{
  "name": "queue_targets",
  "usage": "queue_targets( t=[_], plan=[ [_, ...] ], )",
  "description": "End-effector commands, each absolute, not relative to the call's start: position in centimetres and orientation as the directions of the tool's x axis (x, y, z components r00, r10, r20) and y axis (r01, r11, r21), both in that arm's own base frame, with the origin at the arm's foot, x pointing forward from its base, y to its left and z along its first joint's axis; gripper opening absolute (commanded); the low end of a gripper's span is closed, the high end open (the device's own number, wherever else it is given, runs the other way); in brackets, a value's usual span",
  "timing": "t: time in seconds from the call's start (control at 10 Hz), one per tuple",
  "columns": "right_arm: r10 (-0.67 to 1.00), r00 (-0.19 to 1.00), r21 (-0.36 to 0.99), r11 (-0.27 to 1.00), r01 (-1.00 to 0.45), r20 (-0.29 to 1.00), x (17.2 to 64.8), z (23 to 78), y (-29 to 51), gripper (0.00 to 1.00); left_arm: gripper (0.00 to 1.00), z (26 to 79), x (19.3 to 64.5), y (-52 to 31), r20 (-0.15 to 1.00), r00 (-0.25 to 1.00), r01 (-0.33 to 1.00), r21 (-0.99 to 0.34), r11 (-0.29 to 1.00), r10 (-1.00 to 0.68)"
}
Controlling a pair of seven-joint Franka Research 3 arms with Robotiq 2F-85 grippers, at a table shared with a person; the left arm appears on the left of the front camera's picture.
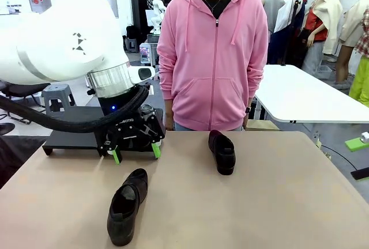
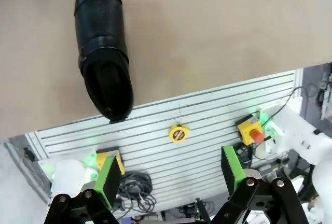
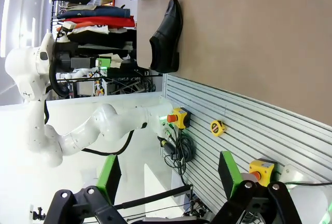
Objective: Organize the shoes by placing them on the stand.
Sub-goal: Place the Shoe from the middle of the table onto the Shoes Stand.
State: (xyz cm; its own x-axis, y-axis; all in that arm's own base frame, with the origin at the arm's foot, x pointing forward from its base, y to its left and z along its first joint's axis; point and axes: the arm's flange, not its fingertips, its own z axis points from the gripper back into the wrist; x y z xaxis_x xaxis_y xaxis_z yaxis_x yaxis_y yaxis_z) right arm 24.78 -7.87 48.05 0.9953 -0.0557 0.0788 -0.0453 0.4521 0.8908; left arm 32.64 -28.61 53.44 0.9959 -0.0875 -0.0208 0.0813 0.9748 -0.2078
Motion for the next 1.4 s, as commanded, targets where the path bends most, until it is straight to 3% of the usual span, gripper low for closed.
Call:
queue_targets(
  t=[0.0,0.4,0.6,0.8,1.0,1.1,1.2,1.3],
  plan=[
    [-0.053,0.994,0.899,0.433,-0.064,0.096,24.9,48.5,-8.0,1.00,1.00,49.8,34.1,-29.1,-0.001,0.996,0.090,-0.115,0.989,-0.091],
    [-0.053,0.994,0.899,0.433,-0.064,0.096,24.9,48.5,-8.0,1.00,1.00,41.1,34.4,-29.6,0.055,0.998,0.031,-0.045,0.998,-0.029],
    [-0.053,0.994,0.899,0.433,-0.064,0.096,24.9,48.5,-8.0,1.00,1.00,37.4,35.2,-30.8,-0.025,0.998,0.051,-0.035,0.998,-0.052],
    [-0.053,0.994,0.899,0.433,-0.064,0.096,24.9,48.5,-8.0,1.00,1.00,35.1,35.6,-31.7,-0.081,0.994,0.069,-0.049,0.996,-0.073],
    [-0.053,0.994,0.899,0.433,-0.064,0.096,24.9,48.5,-8.0,1.00,1.00,35.1,35.8,-31.5,-0.049,0.997,0.055,-0.054,0.997,-0.057],
    [-0.053,0.994,0.899,0.433,-0.064,0.096,24.9,48.5,-8.0,1.00,0.42,35.3,35.8,-31.3,-0.014,0.999,0.038,-0.023,0.999,-0.038],
    [-0.053,0.994,0.899,0.433,-0.064,0.096,24.9,48.5,-8.0,1.00,0.00,35.5,35.9,-31.1,0.002,1.000,0.024,-0.012,1.000,-0.024],
    [-0.053,0.994,0.899,0.433,-0.064,0.096,24.9,48.5,-8.0,1.00,0.00,35.8,35.9,-30.6,0.013,1.000,0.013,-0.020,1.000,-0.013]
  ],
)
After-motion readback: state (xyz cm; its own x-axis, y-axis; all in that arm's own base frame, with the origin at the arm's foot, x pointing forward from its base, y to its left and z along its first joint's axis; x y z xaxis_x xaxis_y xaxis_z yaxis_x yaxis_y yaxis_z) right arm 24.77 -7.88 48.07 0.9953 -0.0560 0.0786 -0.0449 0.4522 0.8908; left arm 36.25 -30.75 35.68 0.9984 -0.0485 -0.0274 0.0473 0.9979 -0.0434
